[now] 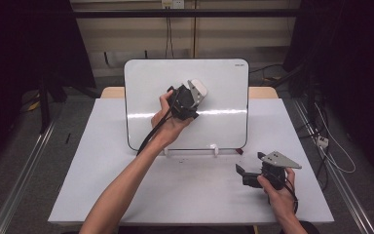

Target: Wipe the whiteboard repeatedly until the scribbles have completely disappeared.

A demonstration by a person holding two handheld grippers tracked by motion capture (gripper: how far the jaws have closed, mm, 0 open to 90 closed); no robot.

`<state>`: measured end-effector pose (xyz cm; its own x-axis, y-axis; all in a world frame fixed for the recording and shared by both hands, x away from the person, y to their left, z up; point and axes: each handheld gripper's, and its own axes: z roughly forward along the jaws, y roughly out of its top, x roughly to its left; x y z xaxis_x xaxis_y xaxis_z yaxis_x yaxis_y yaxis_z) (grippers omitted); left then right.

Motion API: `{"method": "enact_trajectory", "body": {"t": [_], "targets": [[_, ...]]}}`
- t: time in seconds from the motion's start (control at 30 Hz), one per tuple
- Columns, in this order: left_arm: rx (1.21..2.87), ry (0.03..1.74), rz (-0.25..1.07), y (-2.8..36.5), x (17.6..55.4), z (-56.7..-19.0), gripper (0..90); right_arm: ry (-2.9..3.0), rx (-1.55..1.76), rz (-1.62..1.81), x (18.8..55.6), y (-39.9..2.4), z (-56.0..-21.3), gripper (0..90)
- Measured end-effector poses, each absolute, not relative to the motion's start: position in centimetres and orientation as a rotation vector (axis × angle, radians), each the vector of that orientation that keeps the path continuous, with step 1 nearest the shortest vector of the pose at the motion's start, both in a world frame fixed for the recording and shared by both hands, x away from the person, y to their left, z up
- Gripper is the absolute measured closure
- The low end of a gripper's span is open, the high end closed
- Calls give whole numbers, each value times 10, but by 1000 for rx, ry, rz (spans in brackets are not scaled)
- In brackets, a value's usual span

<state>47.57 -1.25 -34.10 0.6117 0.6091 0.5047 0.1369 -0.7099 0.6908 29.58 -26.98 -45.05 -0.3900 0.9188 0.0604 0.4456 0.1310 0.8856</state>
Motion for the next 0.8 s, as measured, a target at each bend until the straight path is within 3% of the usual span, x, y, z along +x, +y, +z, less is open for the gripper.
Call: {"method": "enact_trajectory", "body": {"t": [0.47,0.8], "targets": [[2245,539,1015,-13,465,-350,310,1901,1306,1209,296,-270,-450,65],[2208,615,1006,7,480,-333,311,1902,1313,1213,295,-271,-450,65]]}}
